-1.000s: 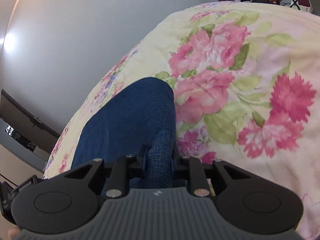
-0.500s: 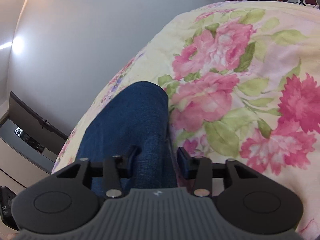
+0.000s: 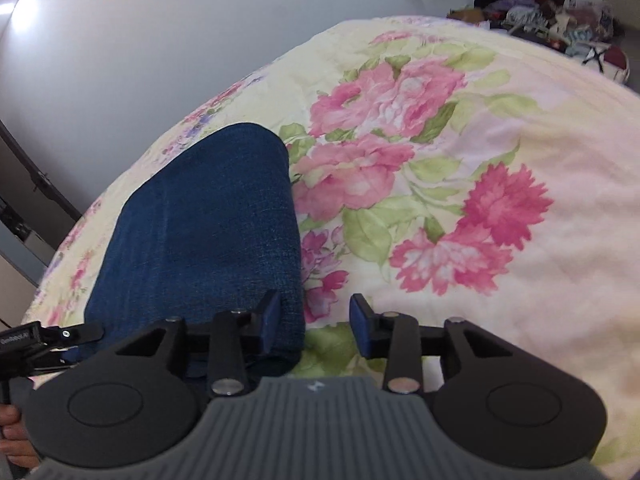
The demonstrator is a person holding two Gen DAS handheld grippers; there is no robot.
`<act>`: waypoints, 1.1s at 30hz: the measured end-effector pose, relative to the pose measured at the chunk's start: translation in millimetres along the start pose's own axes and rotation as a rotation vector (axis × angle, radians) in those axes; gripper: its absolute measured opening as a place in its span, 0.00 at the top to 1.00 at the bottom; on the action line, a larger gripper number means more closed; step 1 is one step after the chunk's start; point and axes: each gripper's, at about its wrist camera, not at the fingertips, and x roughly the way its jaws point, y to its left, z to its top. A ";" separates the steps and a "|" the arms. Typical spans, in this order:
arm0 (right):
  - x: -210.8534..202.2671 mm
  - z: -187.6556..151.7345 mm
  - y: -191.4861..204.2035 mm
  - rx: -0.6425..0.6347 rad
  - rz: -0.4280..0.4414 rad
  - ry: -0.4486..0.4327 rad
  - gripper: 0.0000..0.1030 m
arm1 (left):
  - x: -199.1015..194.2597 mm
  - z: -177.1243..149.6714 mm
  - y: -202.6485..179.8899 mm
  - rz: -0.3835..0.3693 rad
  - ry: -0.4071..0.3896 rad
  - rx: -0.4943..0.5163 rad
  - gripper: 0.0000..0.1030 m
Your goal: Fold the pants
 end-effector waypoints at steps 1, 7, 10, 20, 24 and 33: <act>-8.2 1.0 8.0 -0.052 -0.038 -0.029 0.68 | -4.5 1.3 -2.8 0.004 -0.014 0.017 0.26; -32.5 5.5 42.6 -0.226 -0.036 -0.160 0.73 | -10.1 5.3 -13.4 0.047 -0.043 0.087 0.27; -25.4 5.3 57.0 -0.275 -0.027 -0.154 0.73 | -0.2 3.9 -12.4 0.068 -0.015 0.095 0.26; 8.2 -2.9 62.2 -0.331 -0.056 -0.013 0.65 | -7.0 10.2 -8.0 0.065 -0.007 0.114 0.21; -5.7 19.9 49.6 -0.252 0.020 -0.038 0.45 | -19.9 34.7 12.1 0.028 -0.044 0.029 0.19; 11.7 80.6 12.5 -0.005 0.171 0.042 0.35 | 2.1 70.4 52.9 -0.109 0.033 -0.159 0.18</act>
